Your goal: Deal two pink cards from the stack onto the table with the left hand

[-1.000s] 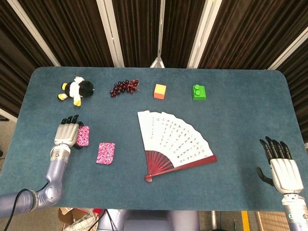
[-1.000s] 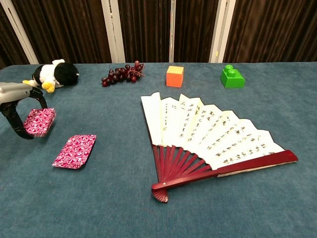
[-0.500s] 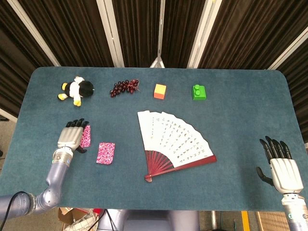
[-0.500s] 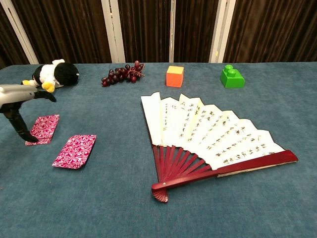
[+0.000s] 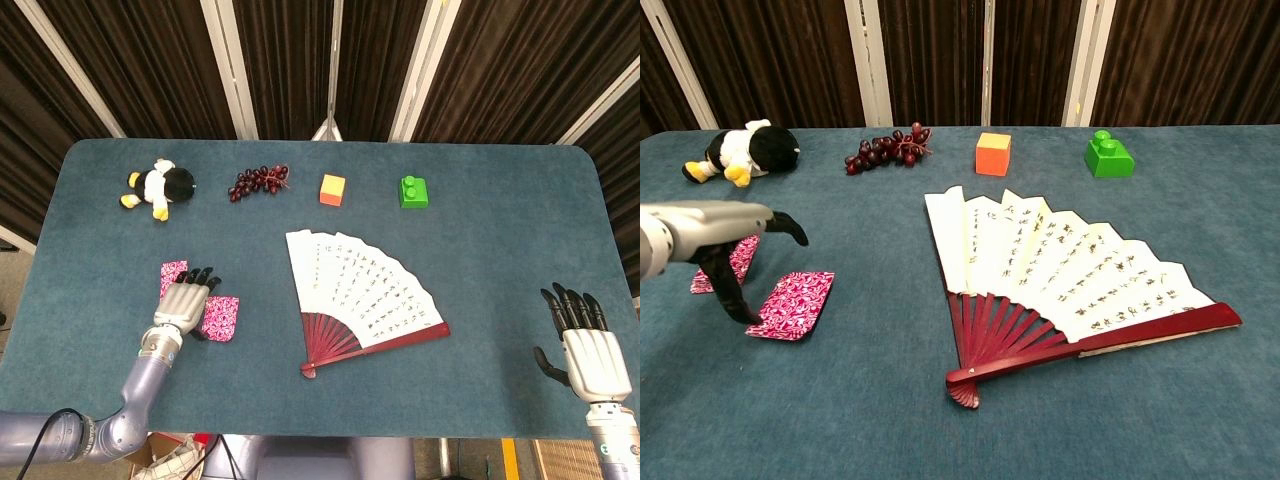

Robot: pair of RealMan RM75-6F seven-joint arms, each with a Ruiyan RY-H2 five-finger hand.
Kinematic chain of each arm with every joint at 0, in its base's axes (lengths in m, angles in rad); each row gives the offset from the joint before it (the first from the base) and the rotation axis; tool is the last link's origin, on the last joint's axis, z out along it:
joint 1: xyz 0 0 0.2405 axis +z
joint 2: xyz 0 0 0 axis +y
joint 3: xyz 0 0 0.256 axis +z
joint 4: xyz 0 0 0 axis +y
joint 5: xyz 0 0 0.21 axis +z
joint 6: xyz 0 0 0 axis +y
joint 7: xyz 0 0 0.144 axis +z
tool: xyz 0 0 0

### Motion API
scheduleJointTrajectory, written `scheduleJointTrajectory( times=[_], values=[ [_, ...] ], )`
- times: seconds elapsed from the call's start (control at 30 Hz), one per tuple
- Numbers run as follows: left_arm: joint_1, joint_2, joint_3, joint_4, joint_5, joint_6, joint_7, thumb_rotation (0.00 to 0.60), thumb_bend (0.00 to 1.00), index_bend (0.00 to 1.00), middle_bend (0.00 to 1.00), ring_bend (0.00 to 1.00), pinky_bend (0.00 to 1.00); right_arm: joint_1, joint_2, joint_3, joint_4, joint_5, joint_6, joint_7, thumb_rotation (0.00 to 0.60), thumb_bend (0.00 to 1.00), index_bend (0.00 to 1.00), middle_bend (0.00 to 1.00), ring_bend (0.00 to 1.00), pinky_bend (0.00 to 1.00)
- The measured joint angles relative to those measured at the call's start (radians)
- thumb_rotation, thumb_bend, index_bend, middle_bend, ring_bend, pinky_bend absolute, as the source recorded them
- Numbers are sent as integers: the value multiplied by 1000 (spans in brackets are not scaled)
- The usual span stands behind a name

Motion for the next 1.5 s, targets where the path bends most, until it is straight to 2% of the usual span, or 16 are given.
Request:
scheduleJointTrajectory(
  times=[0.3, 0.6, 0.7, 0.8, 0.97, 1.5],
  values=[
    [-11, -39, 17, -1, -6, 16, 18, 600, 88, 190, 0, 0, 62, 0, 0, 0, 0, -1, 0, 0, 600, 367, 0, 0, 0, 51],
    [-23, -52, 12, 31, -42, 17, 28, 600, 107, 210, 0, 0, 62, 0, 0, 0, -1, -1, -1, -1, 600, 366, 0, 0, 0, 51],
    [-28, -59, 7, 44, -54, 13, 28, 600, 174, 292, 0, 0, 63, 0, 0, 0, -1, -2, 0, -2, 600, 366, 0, 0, 0, 51],
    [-28, -70, 0, 55, -50, 13, 13, 600, 262, 420, 0, 0, 74, 0, 0, 0, -1, 1, -1, 0, 600, 366, 0, 0, 0, 51],
    [-14, -83, -2, 66, 6, 20, -33, 600, 315, 506, 0, 0, 87, 0, 0, 0, 0, 0, -1, 1, 600, 366, 0, 0, 0, 51],
    [9, -62, -8, 4, 108, 26, -100, 600, 322, 527, 0, 0, 87, -1, -1, 0, 0, -2, 1, -3, 600, 367, 0, 0, 0, 51]
  ],
)
